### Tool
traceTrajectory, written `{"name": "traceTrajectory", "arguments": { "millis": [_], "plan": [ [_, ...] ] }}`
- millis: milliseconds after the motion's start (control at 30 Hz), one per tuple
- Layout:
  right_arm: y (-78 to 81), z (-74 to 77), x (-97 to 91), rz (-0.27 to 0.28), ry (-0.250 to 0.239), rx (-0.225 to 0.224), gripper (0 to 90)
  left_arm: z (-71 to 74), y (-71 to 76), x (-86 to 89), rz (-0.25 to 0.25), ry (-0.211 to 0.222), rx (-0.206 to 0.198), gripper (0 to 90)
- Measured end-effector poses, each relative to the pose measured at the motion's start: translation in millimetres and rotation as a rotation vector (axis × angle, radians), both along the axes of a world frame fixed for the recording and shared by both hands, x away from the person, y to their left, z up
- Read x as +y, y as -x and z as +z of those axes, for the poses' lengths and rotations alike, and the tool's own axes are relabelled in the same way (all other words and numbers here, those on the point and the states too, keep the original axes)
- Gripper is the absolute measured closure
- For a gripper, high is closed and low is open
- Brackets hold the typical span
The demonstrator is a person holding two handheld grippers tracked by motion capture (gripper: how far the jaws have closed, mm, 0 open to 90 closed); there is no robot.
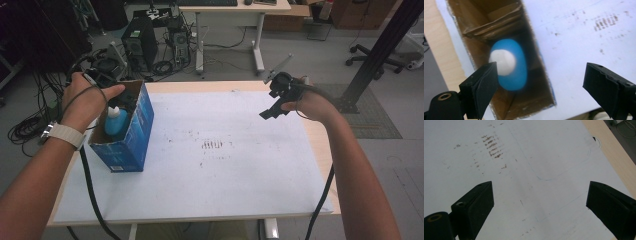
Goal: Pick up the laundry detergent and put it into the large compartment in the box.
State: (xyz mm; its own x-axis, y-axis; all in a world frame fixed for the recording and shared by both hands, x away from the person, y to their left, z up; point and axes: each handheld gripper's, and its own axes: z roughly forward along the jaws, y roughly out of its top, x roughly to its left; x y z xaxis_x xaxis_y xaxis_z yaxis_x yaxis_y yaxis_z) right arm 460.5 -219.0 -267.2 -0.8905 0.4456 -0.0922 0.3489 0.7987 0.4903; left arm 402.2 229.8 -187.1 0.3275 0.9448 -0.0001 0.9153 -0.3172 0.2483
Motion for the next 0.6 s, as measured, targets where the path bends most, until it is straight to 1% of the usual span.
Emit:
{"name": "traceTrajectory", "arguments": {
  "millis": [33,200,333,533,600],
  "plan": [
    [0.1,0.0,-0.1,0.001,0.001,0.000,7.7,1.9,0.3,-1.2,-0.005,-0.001,0.007,13.1],
    [1.3,1.1,-1.1,-0.001,-0.001,-0.002,7.7,9.0,1.7,-5.0,-0.021,0.001,0.011,13.1],
    [2.1,2.1,-2.3,-0.004,-0.003,-0.003,7.7,15.9,4.5,-10.6,-0.038,0.011,-0.009,13.6],
    [3.8,4.3,-3.0,-0.006,-0.001,-0.005,7.7,23.8,7.8,-19.2,-0.075,0.016,0.000,13.9],
    [4.1,4.7,-3.3,-0.006,-0.002,-0.004,7.7,24.5,8.6,-22.5,-0.096,0.029,0.011,13.9]
  ]
}}
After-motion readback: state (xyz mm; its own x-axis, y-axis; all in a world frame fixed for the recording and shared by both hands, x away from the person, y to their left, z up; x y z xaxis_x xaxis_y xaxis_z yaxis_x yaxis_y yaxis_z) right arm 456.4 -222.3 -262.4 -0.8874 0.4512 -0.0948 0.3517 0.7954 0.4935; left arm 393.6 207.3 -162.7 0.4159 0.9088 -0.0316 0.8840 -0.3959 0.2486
